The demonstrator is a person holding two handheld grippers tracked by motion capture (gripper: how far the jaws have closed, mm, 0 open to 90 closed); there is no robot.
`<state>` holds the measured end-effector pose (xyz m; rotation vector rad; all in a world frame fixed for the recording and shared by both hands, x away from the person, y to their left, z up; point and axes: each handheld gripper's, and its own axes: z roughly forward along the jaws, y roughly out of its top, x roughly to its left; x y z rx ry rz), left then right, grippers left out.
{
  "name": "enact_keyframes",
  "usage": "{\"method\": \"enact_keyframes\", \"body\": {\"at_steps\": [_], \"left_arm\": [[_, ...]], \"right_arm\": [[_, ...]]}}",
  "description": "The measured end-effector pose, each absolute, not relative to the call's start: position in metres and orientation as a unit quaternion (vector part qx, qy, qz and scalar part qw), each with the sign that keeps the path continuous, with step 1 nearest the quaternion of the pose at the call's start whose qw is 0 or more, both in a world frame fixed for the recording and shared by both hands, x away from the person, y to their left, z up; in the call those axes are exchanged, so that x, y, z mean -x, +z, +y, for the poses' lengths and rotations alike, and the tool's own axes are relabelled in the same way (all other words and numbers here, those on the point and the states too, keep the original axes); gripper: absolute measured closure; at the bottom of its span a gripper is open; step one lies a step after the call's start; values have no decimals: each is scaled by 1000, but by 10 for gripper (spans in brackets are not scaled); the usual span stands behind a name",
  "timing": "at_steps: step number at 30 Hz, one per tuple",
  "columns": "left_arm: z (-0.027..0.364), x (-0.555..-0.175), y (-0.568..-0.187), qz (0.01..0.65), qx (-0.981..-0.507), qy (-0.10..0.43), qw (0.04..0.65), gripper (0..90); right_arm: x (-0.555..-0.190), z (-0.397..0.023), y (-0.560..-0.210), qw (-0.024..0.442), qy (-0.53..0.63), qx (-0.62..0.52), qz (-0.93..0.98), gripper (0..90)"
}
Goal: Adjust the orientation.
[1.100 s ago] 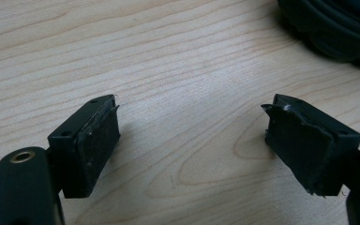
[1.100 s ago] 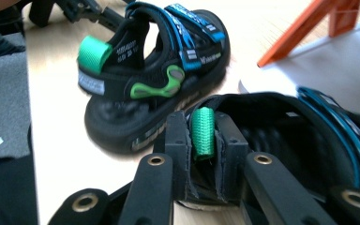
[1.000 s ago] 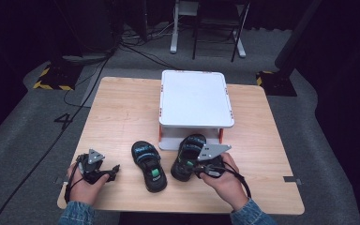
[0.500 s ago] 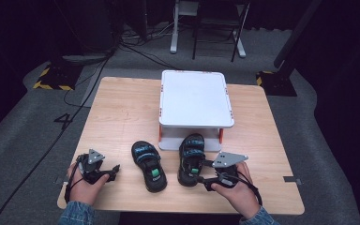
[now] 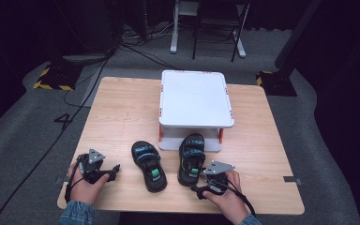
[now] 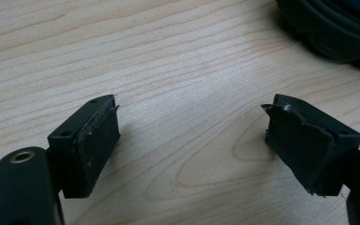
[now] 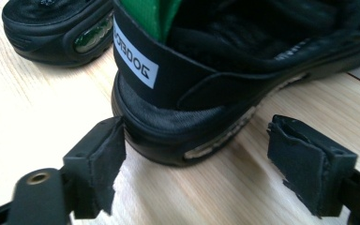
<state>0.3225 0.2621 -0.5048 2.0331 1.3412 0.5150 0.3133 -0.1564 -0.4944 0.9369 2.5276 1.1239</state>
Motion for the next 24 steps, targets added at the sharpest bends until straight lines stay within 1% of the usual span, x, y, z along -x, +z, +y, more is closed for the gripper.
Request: {"method": "enact_keyframes", "body": {"at_steps": [3,4,7,13,17,20,24], "left_arm": [[262,-322,-505,510,-774,196,320,177],[262,-323,-505,509,-774,197,320,177],[262,-323,-505,510,-774,196,320,177],[262,-323,-505,510,-774,196,320,177],[262,-323,-505,509,-774,197,320,177],[262,-322,-505,510,-774,196,320,177],[262,-323,-505,510,-774,197,320,177]], "right_arm": [[-317,-151,-498,101,391,-316,858,163],[-318,-149,-499,105,390,-313,859,136],[-319,-146,-501,114,386,-309,862,97],[-336,-148,-502,76,389,-278,875,99],[-348,-146,-502,78,392,-261,879,101],[-357,-141,-502,85,391,-253,881,112],[-370,-141,-496,88,400,-255,876,233]]}}
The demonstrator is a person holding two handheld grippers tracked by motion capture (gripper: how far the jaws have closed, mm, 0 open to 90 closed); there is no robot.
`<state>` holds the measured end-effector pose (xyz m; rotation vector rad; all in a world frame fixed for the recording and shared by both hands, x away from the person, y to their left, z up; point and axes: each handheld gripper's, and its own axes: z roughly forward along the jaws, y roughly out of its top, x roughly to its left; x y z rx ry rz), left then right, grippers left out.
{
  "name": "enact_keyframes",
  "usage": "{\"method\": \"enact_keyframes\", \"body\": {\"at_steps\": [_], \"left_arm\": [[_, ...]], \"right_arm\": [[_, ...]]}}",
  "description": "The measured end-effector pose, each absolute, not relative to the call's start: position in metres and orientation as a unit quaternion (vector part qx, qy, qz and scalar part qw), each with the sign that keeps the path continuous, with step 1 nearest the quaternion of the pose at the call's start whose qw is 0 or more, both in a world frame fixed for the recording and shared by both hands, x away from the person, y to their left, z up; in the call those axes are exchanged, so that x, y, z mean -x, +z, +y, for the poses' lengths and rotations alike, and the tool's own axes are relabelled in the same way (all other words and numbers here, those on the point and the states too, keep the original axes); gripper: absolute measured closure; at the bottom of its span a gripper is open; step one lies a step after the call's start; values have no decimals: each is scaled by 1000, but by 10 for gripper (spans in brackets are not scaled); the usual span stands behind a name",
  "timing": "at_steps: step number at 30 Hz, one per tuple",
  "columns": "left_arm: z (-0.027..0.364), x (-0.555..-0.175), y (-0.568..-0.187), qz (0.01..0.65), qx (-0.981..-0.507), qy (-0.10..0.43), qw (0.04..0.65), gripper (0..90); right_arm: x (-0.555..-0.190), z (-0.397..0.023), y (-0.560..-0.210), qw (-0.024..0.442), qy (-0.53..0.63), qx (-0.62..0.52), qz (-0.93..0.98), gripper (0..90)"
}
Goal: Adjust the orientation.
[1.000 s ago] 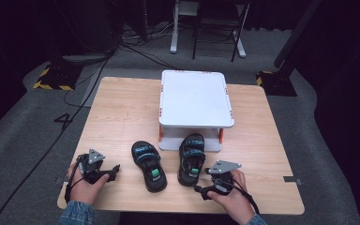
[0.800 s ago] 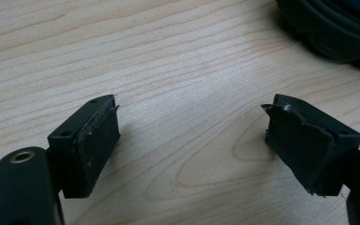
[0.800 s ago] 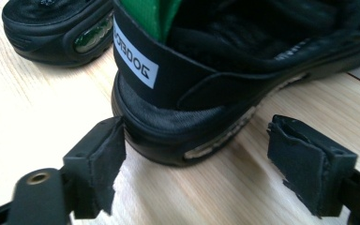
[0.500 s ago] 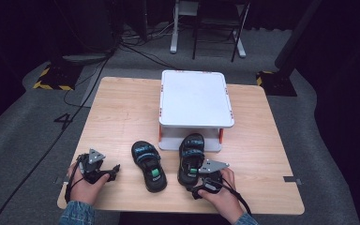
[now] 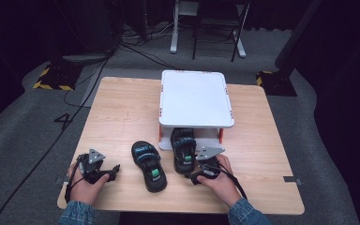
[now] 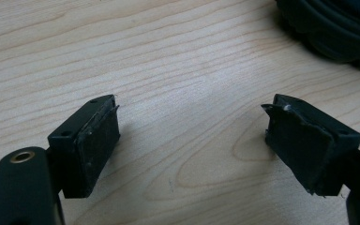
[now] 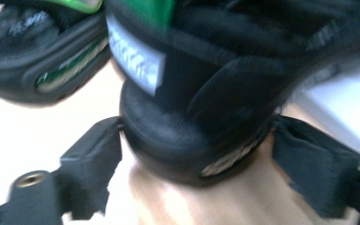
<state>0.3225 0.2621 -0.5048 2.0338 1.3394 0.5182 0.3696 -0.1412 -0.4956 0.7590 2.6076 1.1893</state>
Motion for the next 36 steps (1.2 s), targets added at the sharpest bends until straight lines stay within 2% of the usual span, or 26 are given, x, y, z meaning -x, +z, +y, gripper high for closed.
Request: {"method": "enact_keyframes", "body": {"at_steps": [1,4,6,17,21,23,24,27,29,33,36], "left_arm": [[262,-323,-505,510,-774,196,320,177],[262,-323,-505,510,-774,195,321,176],[262,-323,-505,510,-774,196,320,176],[262,-323,-505,509,-774,197,320,176],[262,-323,-505,510,-774,196,322,175],[262,-323,-505,509,-774,198,320,175],[262,-323,-505,509,-774,198,320,175],[261,-323,-505,511,-774,195,320,175],[261,-322,-505,511,-773,196,321,175],[261,-322,-505,508,-775,196,321,175],[261,-322,-505,508,-774,196,322,175]], "right_arm": [[-373,-143,-494,91,406,-260,871,311],[-383,-146,-484,68,450,-276,847,335],[-386,-141,-479,88,441,-270,852,396],[-401,-114,-482,138,432,-291,843,409],[-389,-119,-477,151,442,-277,840,525],[-381,-123,-475,140,452,-272,838,648],[-376,-123,-475,120,460,-263,840,744],[-371,-115,-477,94,463,-237,849,815],[-371,-107,-480,95,457,-225,855,837],[-377,-92,-488,148,436,-221,860,900],[-385,-88,-492,153,441,-228,854,900]]}}
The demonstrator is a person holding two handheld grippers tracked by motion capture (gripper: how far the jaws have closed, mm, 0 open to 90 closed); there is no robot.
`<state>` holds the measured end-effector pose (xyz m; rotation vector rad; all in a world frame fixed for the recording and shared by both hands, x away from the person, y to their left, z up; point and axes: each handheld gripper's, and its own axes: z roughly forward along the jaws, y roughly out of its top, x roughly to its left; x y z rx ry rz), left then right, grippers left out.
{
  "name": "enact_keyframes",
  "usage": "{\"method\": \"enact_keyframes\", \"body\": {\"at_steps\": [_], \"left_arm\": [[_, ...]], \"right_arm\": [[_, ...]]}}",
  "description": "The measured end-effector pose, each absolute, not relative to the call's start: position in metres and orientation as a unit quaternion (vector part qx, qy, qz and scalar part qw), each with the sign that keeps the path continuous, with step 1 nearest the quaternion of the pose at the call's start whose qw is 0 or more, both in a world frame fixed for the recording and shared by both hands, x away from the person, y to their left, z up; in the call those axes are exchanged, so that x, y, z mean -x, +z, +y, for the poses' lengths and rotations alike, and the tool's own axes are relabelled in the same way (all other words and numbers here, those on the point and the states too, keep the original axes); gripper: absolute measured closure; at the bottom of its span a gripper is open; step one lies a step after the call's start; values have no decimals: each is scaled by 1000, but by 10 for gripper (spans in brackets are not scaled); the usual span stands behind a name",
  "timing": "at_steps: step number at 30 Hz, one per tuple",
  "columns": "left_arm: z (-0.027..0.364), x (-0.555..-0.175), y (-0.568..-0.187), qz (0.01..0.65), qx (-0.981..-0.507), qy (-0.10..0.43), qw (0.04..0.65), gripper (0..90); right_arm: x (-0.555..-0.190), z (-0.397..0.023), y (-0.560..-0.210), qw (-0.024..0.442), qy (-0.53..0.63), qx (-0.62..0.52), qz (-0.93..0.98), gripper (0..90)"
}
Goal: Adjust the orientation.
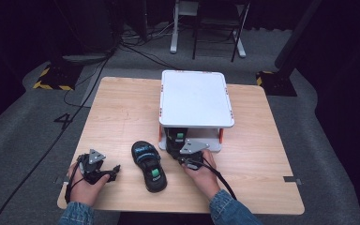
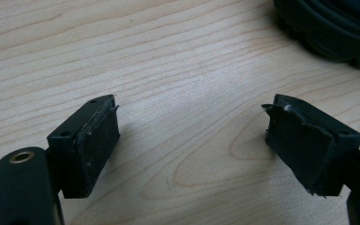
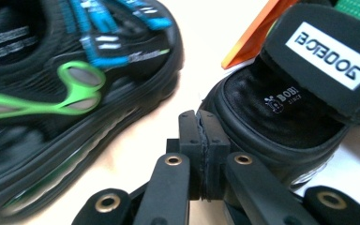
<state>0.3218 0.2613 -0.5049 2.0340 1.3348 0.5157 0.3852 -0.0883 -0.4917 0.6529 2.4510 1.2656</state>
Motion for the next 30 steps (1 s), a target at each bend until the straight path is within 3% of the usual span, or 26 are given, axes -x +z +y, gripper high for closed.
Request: {"method": "enact_keyframes", "body": {"at_steps": [8,15,20,30], "left_arm": [[262,-322,-505,507,-775,196,321,174],[262,-322,-505,507,-775,195,322,174],[261,-322,-505,508,-775,194,323,173],[258,-328,-505,505,-777,194,322,160]], "right_arm": [[-412,-78,-500,205,423,-251,846,824],[-429,-66,-501,201,432,-260,840,720],[-419,-69,-494,197,446,-264,832,573],[-378,-85,-443,158,513,-247,807,443]]}}
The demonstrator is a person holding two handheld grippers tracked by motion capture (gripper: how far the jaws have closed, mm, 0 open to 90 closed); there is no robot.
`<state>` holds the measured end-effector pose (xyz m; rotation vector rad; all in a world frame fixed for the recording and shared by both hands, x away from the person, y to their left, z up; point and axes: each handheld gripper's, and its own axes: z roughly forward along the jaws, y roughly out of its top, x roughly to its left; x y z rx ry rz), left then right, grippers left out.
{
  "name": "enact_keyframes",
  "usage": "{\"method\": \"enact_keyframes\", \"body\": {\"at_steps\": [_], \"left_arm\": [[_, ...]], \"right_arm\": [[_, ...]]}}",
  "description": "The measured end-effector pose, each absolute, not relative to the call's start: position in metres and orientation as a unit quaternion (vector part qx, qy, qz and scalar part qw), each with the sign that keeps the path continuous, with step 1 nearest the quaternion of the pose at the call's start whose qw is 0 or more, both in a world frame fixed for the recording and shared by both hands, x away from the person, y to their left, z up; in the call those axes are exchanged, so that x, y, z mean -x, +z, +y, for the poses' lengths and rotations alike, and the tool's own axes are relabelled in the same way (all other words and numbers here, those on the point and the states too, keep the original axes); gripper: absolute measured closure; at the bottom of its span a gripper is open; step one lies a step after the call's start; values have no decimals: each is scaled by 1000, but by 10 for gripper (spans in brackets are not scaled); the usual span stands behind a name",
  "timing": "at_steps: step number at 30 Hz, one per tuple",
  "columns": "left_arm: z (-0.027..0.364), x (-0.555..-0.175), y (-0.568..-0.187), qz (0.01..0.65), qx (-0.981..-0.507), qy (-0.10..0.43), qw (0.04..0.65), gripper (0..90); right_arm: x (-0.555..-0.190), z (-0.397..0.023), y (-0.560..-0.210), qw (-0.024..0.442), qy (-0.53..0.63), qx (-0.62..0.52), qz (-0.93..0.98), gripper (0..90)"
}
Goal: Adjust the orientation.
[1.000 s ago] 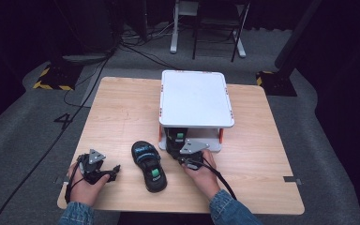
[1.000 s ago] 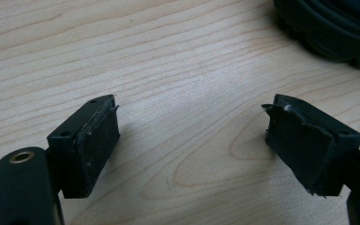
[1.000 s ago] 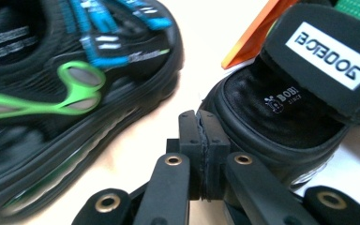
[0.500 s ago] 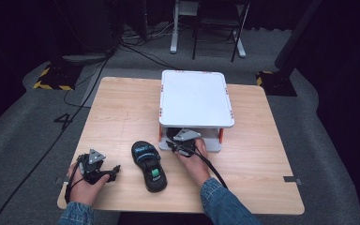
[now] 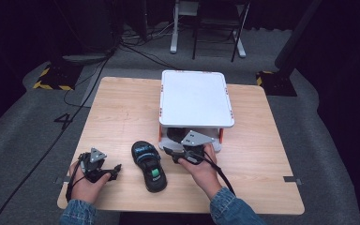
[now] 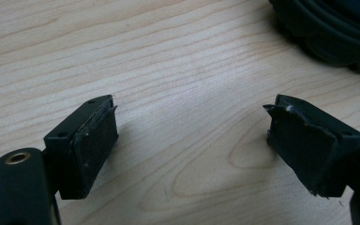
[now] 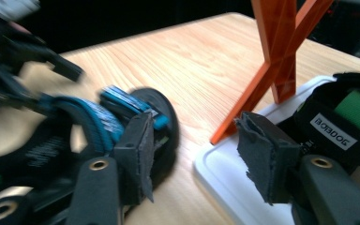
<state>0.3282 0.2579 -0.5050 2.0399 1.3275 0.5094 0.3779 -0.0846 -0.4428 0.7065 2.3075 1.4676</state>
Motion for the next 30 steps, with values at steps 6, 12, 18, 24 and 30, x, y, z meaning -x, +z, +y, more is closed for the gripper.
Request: {"method": "enact_keyframes", "body": {"at_steps": [6,12,18,24,30], "left_arm": [[255,-333,-505,504,-778,194,321,157],[255,-333,-505,504,-778,195,320,157],[255,-332,-505,503,-779,194,321,157],[255,-332,-505,503,-779,193,321,157],[255,-332,-505,503,-779,192,321,157]], "right_arm": [[-357,-100,-433,115,514,-241,815,388],[-330,-106,-435,69,507,-221,830,354],[-315,-100,-443,24,492,-226,841,264],[-312,-80,-456,23,475,-233,848,193],[-316,-54,-469,27,468,-257,845,164]]}}
